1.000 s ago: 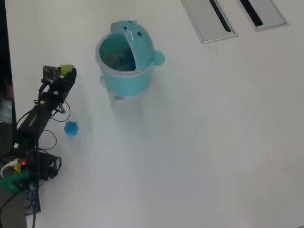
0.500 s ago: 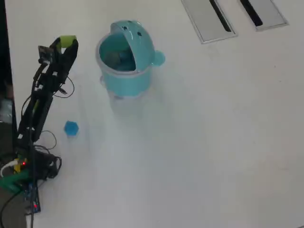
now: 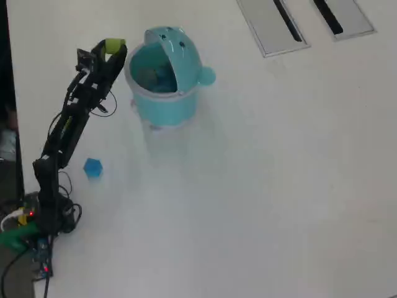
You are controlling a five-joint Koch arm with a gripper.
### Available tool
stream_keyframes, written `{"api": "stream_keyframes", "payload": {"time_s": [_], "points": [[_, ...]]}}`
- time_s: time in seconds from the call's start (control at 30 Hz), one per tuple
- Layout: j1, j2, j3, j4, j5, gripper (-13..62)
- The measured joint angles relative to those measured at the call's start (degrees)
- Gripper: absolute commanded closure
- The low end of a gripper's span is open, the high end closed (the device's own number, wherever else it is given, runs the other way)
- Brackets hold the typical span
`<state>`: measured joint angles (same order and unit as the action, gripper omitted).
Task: Grasp RGB lego blocks and put them in the bin one by one.
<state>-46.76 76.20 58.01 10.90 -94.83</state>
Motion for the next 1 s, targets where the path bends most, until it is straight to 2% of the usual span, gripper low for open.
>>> {"api": "stream_keyframes", "payload": {"time_s": [0.57, 0.6, 0.7, 0.8, 1.0], "points": [[5.7, -9.5, -2.7, -3.5, 0.0, 36.0], [6.2, -10.0, -2.7, -3.5, 0.0, 31.9], [7.5, -10.8, -3.2, -3.5, -0.1, 28.6], [9.1, -11.1, -6.7, -4.0, -2.5, 20.0], [9.6, -11.0, -6.7, -4.8, -4.9, 16.3]]}}
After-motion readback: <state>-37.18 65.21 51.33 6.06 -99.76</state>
